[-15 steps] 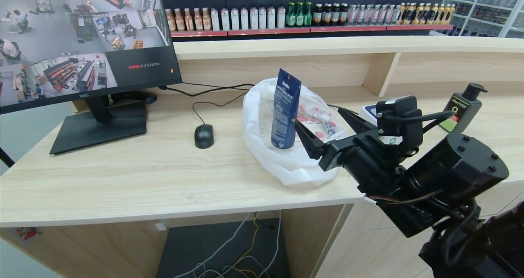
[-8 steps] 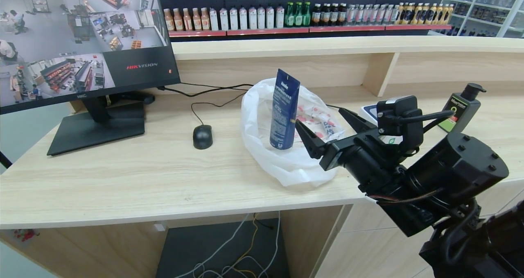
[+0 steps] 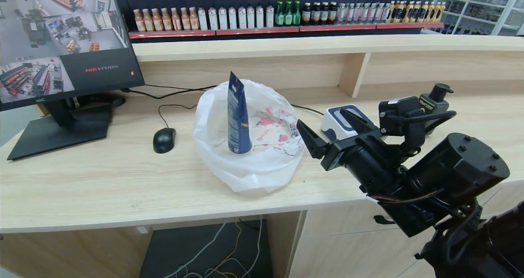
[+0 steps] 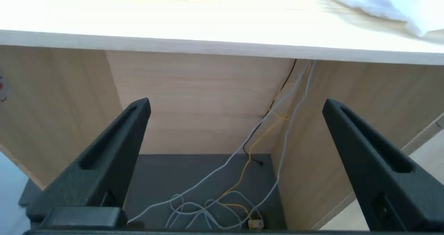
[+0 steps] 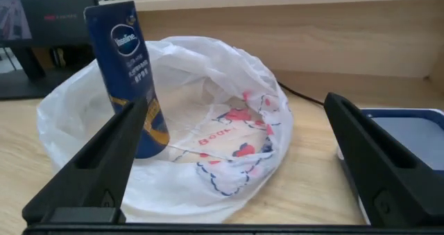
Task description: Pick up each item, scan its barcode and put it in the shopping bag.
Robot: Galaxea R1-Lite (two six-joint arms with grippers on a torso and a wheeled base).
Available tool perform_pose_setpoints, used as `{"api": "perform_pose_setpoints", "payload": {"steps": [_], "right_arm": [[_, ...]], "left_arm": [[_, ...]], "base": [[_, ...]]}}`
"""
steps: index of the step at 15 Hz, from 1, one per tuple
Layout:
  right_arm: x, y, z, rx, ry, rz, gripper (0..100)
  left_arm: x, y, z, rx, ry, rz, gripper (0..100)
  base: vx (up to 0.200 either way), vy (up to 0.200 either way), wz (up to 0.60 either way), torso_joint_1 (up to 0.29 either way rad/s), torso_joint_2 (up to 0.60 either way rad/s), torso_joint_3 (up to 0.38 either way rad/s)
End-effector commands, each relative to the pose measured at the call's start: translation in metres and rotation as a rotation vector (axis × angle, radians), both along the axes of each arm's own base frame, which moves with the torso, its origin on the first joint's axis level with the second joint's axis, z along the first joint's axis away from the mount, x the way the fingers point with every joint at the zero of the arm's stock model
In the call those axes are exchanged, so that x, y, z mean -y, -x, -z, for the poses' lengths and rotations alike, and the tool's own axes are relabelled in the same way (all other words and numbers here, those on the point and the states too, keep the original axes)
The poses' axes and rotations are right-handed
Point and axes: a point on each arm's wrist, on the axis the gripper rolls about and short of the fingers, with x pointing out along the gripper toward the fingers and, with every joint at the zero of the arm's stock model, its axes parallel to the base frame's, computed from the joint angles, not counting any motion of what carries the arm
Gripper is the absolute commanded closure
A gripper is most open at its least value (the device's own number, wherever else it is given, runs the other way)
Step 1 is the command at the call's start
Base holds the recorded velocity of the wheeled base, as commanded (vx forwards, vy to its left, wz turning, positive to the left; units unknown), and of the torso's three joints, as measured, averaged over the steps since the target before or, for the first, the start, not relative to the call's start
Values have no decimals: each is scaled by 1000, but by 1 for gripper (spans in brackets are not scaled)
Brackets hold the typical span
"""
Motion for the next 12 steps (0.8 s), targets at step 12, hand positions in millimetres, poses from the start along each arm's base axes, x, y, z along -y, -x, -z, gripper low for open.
{"api": "perform_pose_setpoints", "payload": {"steps": [12], "right_arm": [[12, -8, -2, -4, -21, 78, 0]], "left_arm": [[0, 0, 0, 0, 0, 0, 0]], "base": [[0, -200, 0, 2, 2, 1]]}}
